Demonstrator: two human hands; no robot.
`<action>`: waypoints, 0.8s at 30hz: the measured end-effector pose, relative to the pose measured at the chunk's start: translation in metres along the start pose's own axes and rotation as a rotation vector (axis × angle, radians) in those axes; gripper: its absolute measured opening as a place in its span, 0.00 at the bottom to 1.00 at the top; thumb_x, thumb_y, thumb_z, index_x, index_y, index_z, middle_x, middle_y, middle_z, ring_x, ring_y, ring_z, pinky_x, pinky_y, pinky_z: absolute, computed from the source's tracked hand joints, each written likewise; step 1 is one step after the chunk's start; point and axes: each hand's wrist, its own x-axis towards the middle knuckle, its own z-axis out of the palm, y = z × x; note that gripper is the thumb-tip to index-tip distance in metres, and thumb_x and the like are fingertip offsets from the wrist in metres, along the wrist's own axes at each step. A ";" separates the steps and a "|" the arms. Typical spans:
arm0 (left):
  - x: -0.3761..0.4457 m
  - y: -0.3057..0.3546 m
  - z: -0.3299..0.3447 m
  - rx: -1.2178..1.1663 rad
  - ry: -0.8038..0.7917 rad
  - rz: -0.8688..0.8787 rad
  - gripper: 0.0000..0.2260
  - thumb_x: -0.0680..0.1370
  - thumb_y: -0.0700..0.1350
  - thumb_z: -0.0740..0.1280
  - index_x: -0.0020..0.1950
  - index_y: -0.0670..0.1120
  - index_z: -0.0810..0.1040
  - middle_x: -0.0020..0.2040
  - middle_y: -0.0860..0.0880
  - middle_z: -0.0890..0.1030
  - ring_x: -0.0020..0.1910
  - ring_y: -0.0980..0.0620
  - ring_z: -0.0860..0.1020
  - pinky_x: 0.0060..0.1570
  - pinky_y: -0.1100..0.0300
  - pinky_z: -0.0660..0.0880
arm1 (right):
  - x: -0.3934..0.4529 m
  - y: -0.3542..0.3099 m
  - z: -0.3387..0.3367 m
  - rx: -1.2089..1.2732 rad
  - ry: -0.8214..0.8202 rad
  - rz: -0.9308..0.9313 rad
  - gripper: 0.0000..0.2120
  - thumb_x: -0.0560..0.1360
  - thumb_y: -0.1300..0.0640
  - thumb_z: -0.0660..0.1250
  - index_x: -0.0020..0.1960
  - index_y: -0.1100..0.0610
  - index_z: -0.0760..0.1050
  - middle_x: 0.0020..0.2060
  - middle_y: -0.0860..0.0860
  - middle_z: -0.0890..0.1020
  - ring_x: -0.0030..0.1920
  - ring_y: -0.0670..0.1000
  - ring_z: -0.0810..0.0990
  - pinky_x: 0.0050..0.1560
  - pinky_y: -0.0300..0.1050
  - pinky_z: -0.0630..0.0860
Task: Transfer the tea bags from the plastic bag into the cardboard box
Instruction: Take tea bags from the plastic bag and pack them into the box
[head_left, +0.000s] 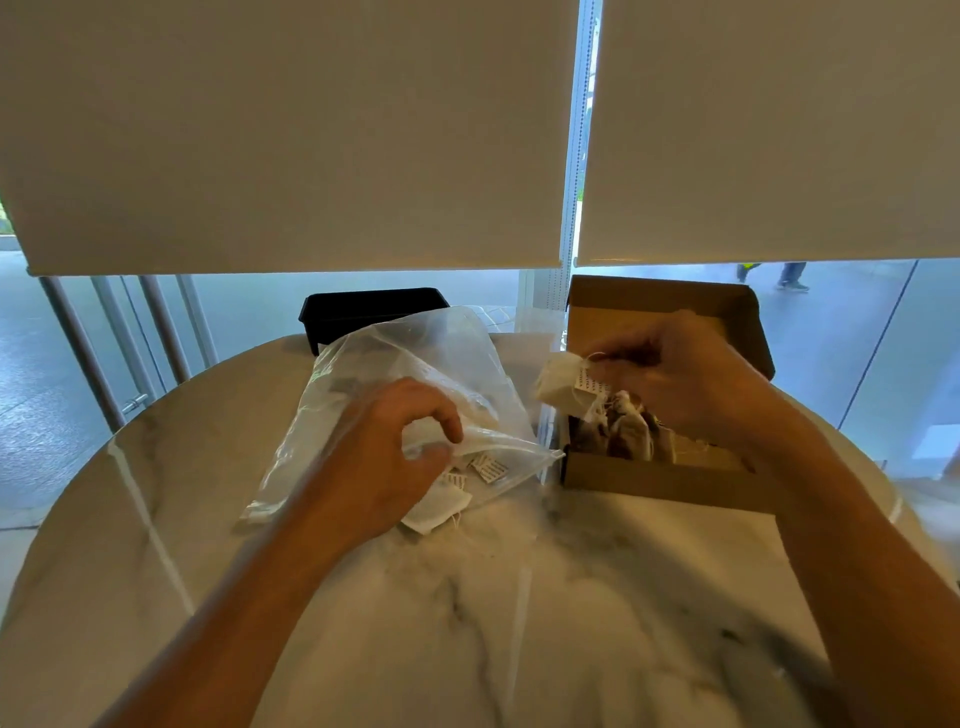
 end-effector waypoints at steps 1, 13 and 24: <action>0.001 -0.003 0.000 0.044 -0.039 0.022 0.09 0.70 0.40 0.74 0.39 0.54 0.80 0.48 0.58 0.78 0.47 0.65 0.71 0.51 0.78 0.62 | 0.001 0.007 -0.007 -0.036 0.039 0.015 0.09 0.75 0.60 0.67 0.51 0.49 0.81 0.40 0.37 0.78 0.42 0.39 0.76 0.41 0.28 0.68; 0.003 -0.008 0.002 0.151 -0.228 -0.010 0.12 0.73 0.36 0.71 0.40 0.54 0.86 0.44 0.62 0.75 0.46 0.59 0.75 0.46 0.72 0.69 | -0.006 0.095 -0.064 -0.372 -0.041 0.461 0.05 0.75 0.64 0.66 0.47 0.61 0.82 0.43 0.57 0.80 0.43 0.54 0.75 0.44 0.44 0.68; 0.002 -0.016 0.006 0.079 -0.196 0.015 0.12 0.73 0.34 0.70 0.45 0.52 0.86 0.45 0.60 0.78 0.45 0.57 0.77 0.46 0.70 0.71 | 0.000 0.117 -0.048 -0.458 0.056 0.527 0.07 0.74 0.65 0.67 0.50 0.62 0.82 0.42 0.55 0.79 0.41 0.53 0.74 0.45 0.46 0.70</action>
